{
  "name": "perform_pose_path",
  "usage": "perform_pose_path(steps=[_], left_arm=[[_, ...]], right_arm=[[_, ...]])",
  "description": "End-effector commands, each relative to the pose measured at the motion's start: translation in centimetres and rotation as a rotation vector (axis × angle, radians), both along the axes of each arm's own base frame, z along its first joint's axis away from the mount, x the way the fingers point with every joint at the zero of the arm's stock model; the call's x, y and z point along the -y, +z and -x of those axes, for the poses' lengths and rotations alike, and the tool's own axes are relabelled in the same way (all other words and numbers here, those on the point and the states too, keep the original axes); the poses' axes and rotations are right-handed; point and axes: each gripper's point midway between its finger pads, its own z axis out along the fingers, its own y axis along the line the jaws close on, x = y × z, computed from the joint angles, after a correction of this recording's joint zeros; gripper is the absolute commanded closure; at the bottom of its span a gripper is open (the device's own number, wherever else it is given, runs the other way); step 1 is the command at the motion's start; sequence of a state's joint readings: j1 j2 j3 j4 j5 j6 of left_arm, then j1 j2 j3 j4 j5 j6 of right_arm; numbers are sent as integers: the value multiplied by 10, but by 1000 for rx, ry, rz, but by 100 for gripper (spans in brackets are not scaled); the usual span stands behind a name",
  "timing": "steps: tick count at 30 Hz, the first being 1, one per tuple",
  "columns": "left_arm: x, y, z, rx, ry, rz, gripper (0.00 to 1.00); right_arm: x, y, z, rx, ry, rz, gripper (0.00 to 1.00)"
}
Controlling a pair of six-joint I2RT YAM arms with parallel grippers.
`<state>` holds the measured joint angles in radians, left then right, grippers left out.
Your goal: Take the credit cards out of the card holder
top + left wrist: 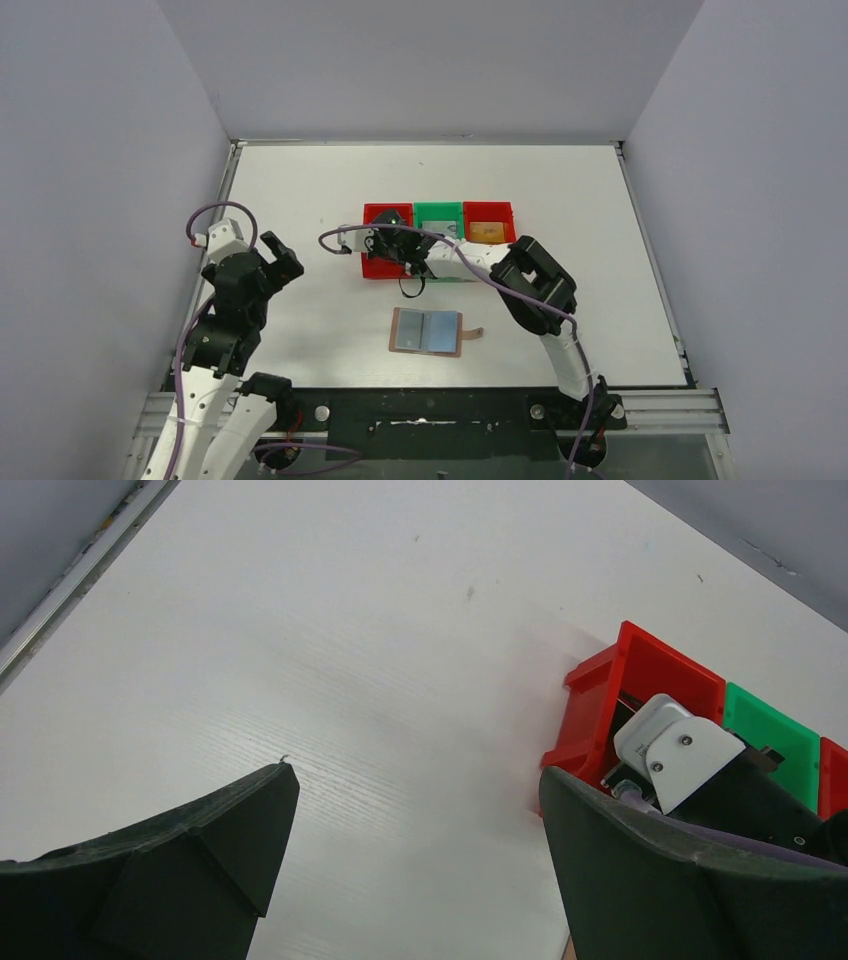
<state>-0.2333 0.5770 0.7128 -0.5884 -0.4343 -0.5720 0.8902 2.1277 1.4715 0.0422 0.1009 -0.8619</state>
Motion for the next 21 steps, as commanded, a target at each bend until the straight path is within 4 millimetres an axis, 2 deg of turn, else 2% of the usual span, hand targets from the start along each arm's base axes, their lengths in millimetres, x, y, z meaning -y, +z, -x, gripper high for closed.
perform_pose_path(steps=[1,9,14,21], left_arm=[[-2,8,-3,36,13,11,7],[-2,7,-4,33,10,12,7],[-1,7,-4,30,6,13,7],[0,5,-6,23,-3,13,7]], right_arm=[[-11,32,-25,117,-7,-67,97],[-10,17,-37,137,-9,-45,92],[-9,11,-34,124,7,-43,86],[-4,16,-29,101,7,-70,63]])
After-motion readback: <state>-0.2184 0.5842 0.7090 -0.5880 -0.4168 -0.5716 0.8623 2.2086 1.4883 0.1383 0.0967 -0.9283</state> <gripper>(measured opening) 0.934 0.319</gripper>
